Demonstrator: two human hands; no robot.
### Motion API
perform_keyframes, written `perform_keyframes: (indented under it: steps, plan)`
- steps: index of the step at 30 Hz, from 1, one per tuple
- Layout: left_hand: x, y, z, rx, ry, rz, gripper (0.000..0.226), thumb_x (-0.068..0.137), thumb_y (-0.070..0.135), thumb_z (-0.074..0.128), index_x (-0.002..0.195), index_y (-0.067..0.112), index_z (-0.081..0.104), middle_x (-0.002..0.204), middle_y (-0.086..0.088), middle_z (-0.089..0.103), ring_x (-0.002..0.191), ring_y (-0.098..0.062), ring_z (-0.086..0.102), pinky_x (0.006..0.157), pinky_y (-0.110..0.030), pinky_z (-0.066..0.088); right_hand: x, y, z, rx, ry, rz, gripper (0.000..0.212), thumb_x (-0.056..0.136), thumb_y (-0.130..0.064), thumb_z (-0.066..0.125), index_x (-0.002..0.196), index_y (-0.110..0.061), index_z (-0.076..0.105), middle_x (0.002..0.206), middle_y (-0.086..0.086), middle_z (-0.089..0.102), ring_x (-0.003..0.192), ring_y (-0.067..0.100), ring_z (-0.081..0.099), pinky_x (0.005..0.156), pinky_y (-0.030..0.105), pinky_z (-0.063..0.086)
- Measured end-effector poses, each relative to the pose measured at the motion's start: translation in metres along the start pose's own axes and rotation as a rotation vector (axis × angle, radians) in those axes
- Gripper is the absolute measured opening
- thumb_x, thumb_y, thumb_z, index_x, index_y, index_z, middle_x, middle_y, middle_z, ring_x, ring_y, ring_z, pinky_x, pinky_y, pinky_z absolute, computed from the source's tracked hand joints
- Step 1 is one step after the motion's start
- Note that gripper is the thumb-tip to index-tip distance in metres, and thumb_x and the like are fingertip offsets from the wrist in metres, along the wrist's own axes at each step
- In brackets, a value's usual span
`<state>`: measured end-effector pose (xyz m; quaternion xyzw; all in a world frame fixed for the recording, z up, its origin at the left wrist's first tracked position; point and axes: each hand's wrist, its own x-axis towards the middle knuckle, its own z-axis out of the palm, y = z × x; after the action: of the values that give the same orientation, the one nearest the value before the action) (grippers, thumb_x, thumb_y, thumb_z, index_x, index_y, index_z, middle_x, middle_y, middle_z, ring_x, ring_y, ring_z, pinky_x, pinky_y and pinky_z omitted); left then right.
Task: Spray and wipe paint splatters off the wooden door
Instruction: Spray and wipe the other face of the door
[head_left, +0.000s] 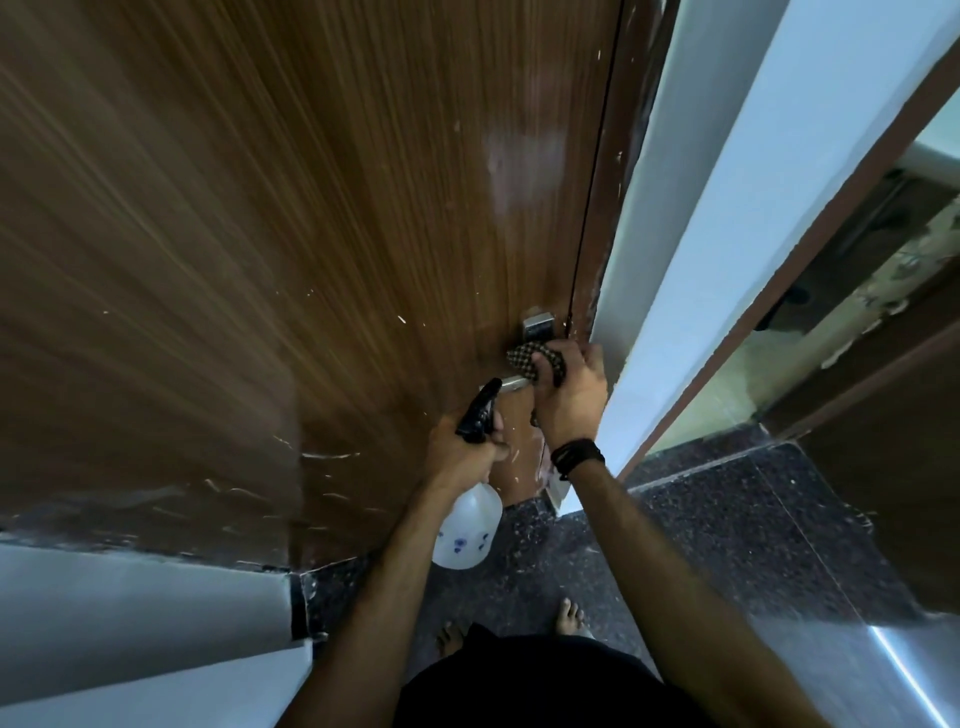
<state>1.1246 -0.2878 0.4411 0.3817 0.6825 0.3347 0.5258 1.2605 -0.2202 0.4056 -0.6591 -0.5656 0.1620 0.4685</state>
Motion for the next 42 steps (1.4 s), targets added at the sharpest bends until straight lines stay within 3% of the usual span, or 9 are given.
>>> perform_keyframes:
  steps: [4,13,19,23,26,32,36,38,42]
  plan:
    - [0.000,0.000,-0.010,0.008,0.005,-0.014,0.025,0.074,-0.010,0.071,0.084,0.013,0.068,0.064,0.002,0.064,0.049,-0.010,0.053,0.049,-0.023,0.041,-0.035,-0.017,0.016,-0.052,-0.103,-0.123,0.012,0.096,-0.025,0.061,0.104,-0.018,0.069,0.113,0.004,0.056,0.091,0.022,0.060,0.069,0.027,0.047]
    - [-0.009,-0.004,-0.029,-0.038,-0.072,0.073,0.024,0.081,-0.016,0.068,0.086,0.007,0.063,0.072,-0.002,0.060,0.048,0.000,0.052,0.049,-0.012,0.043,0.003,-0.005,0.002,-0.028,0.076,0.105,0.013,0.088,-0.016,0.071,0.099,-0.011,0.073,0.105,0.013,0.063,0.092,0.031,0.063,0.078,0.034,0.053]
    - [-0.001,-0.012,-0.034,0.010,-0.042,0.018,0.023,0.074,-0.009,0.074,0.078,0.013,0.065,0.066,0.001,0.064,0.052,-0.015,0.053,0.051,-0.025,0.041,-0.041,-0.033,0.027,0.095,0.018,0.082,0.012,0.083,-0.018,0.078,0.092,-0.013,0.072,0.102,0.006,0.061,0.089,0.016,0.058,0.080,0.015,0.041]
    - [0.005,-0.017,-0.035,0.067,-0.124,0.034,0.030,0.073,-0.006,0.075,0.073,0.022,0.065,0.062,0.011,0.063,0.051,-0.007,0.052,0.063,-0.027,0.041,-0.023,-0.024,0.021,0.130,0.193,0.248,0.015,0.084,-0.018,0.076,0.095,-0.011,0.070,0.106,0.011,0.057,0.095,0.023,0.058,0.086,0.029,0.048]
    - [0.007,-0.021,-0.036,0.081,-0.172,0.032,0.031,0.074,-0.005,0.075,0.069,0.022,0.061,0.061,0.010,0.059,0.046,-0.005,0.048,0.059,-0.024,0.041,0.004,-0.013,0.011,0.107,0.249,0.366,0.014,0.081,-0.018,0.078,0.092,-0.011,0.070,0.102,0.013,0.059,0.092,0.031,0.060,0.086,0.036,0.050]
    - [0.009,-0.026,-0.034,0.137,-0.193,0.014,0.025,0.073,0.003,0.072,0.066,0.026,0.063,0.057,0.008,0.057,0.045,-0.008,0.046,0.060,-0.028,0.042,-0.015,-0.023,0.022,0.097,0.247,0.400,0.018,0.079,-0.017,0.081,0.093,-0.013,0.072,0.098,0.012,0.059,0.084,0.023,0.057,0.075,0.017,0.036]
    - [0.014,-0.022,-0.030,0.223,-0.165,-0.002,0.026,0.081,0.012,0.074,0.063,0.025,0.063,0.054,0.011,0.056,0.052,-0.007,0.050,0.056,-0.022,0.043,-0.011,-0.033,0.027,0.181,0.269,0.501,0.023,0.078,-0.014,0.081,0.095,-0.010,0.065,0.103,0.011,0.054,0.086,0.016,0.048,0.088,0.028,0.044]
    - [0.017,-0.022,-0.030,0.192,-0.193,0.033,0.017,0.074,0.016,0.073,0.067,0.031,0.068,0.059,0.009,0.062,0.053,-0.012,0.052,0.062,-0.030,0.048,0.003,-0.037,0.026,0.220,0.285,0.641,0.033,0.079,-0.016,0.080,0.104,-0.010,0.059,0.112,0.014,0.054,0.092,0.021,0.051,0.092,0.031,0.043]
    - [0.020,-0.022,-0.035,0.173,-0.210,0.071,0.033,0.076,0.005,0.071,0.067,0.036,0.068,0.059,0.009,0.061,0.053,-0.015,0.052,0.066,-0.038,0.047,0.005,-0.032,0.032,0.248,0.272,0.736,0.042,0.083,-0.024,0.078,0.117,-0.010,0.060,0.120,0.016,0.054,0.107,0.031,0.057,0.098,0.035,0.044]
